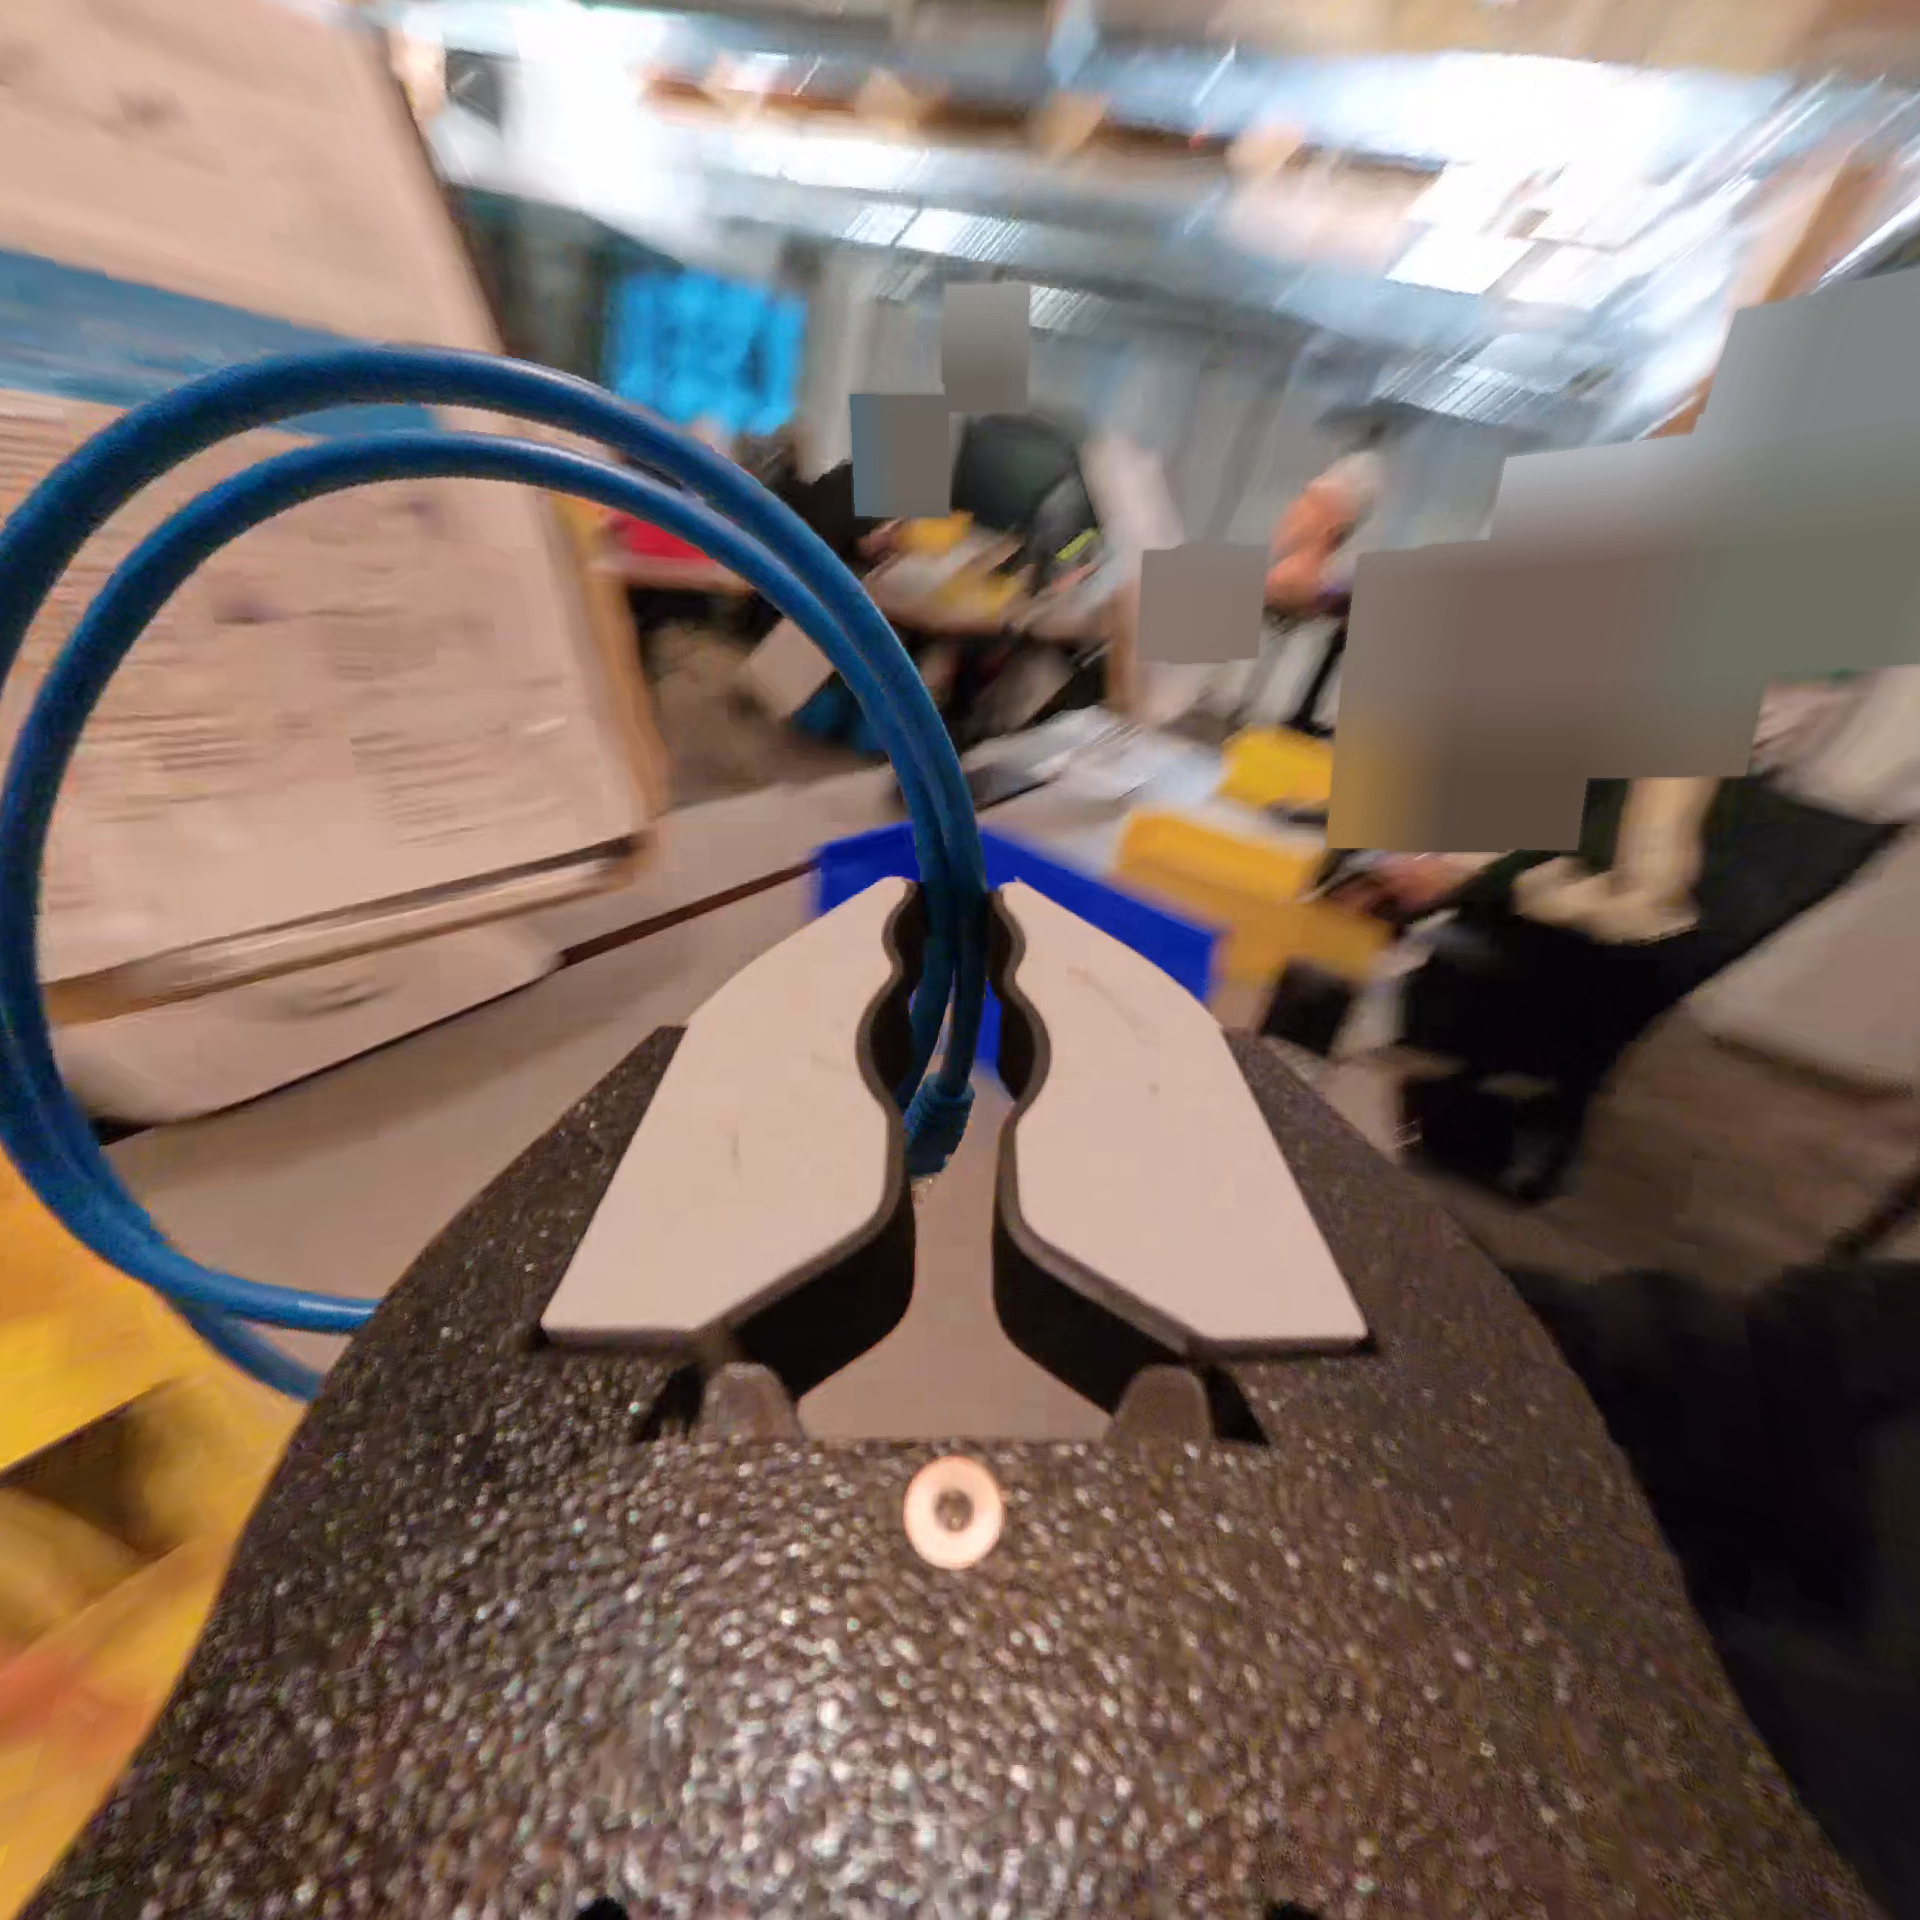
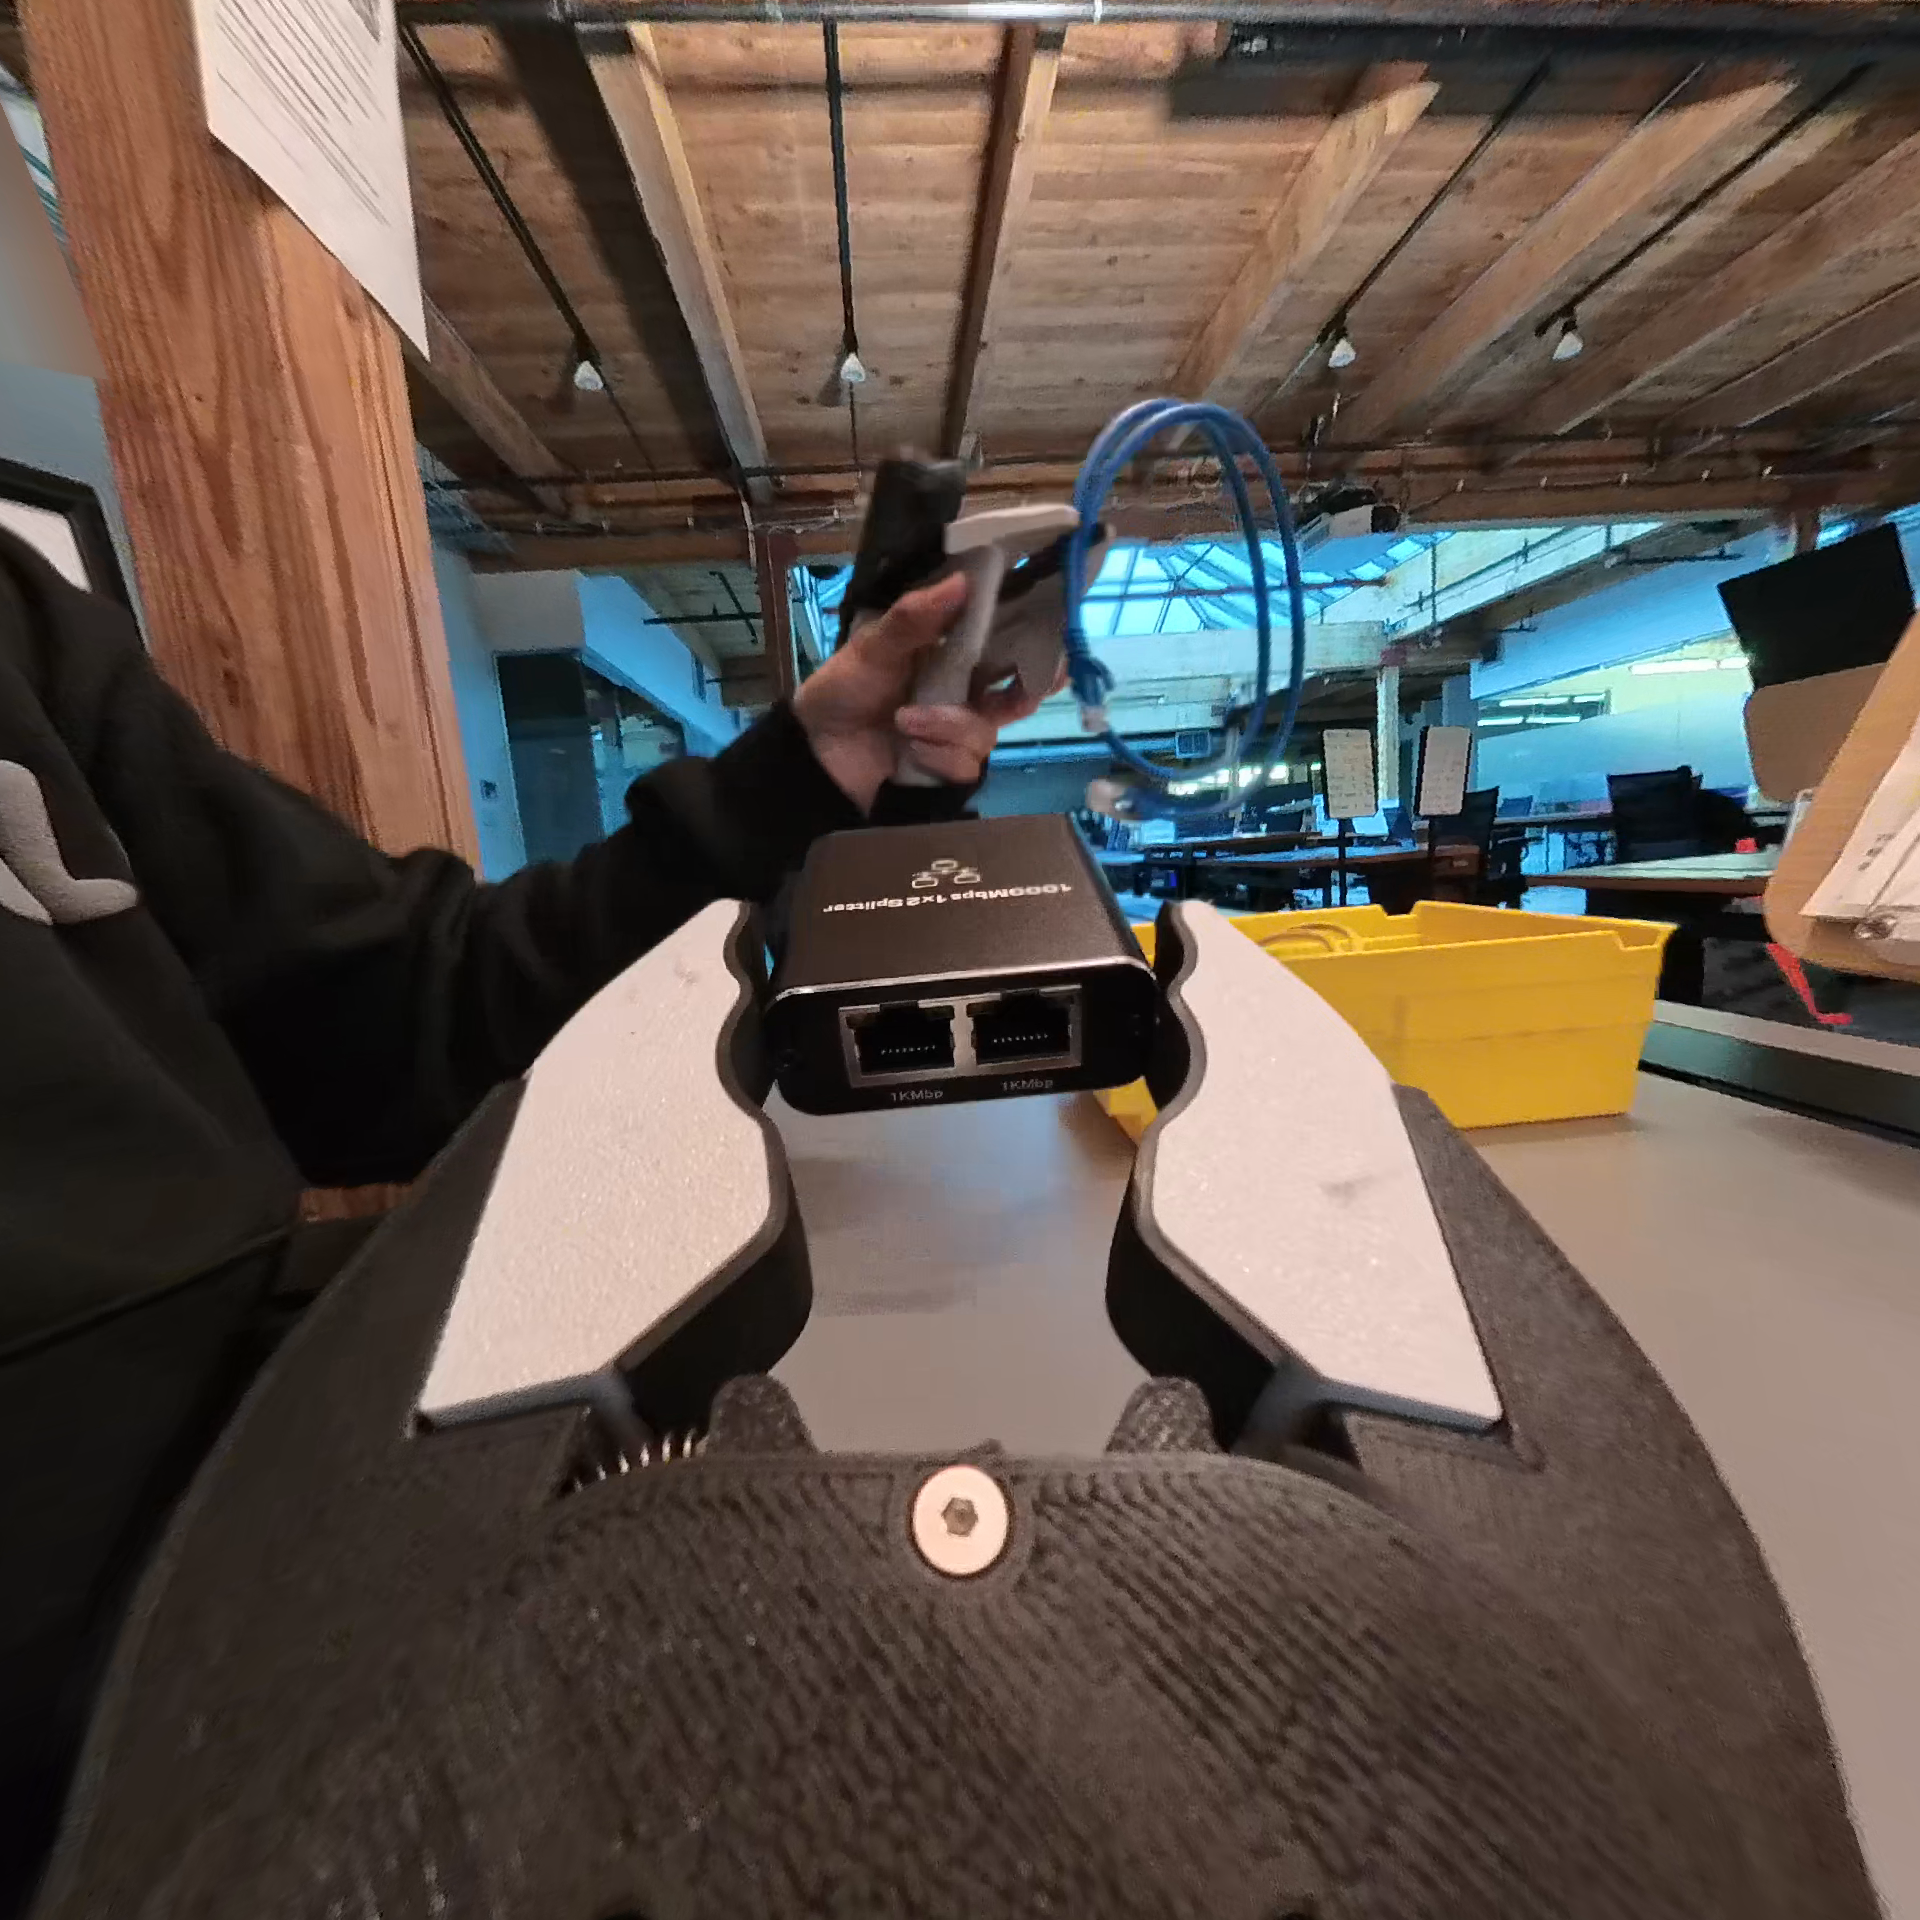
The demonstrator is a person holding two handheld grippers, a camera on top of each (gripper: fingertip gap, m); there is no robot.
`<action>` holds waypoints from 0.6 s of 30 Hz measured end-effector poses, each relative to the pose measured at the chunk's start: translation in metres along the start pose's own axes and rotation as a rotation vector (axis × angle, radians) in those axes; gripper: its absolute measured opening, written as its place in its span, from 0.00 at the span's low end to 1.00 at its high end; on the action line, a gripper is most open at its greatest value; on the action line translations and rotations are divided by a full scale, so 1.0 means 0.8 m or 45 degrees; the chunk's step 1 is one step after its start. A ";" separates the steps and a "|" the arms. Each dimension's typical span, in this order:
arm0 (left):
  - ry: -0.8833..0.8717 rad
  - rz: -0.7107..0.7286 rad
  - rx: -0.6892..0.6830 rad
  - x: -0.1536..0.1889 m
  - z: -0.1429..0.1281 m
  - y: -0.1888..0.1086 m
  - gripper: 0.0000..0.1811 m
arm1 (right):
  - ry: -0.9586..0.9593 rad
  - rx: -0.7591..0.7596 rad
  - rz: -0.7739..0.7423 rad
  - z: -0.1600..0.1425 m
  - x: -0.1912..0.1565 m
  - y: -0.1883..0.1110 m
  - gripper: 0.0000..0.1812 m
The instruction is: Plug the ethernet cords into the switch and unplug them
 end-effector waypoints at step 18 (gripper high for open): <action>-0.407 0.156 -0.087 0.007 -0.224 0.018 0.06 | -0.053 0.015 -0.089 0.013 -0.006 -0.037 0.40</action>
Point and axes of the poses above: each gripper's, where its closed fingertips meet, y out along the fingers, z out of its top, x = y × z across the jaws, the point moved 9 cm from there along -y, back along the fingers, and after that the axes turned 11 degrees about -z, right-handed, at the moved point
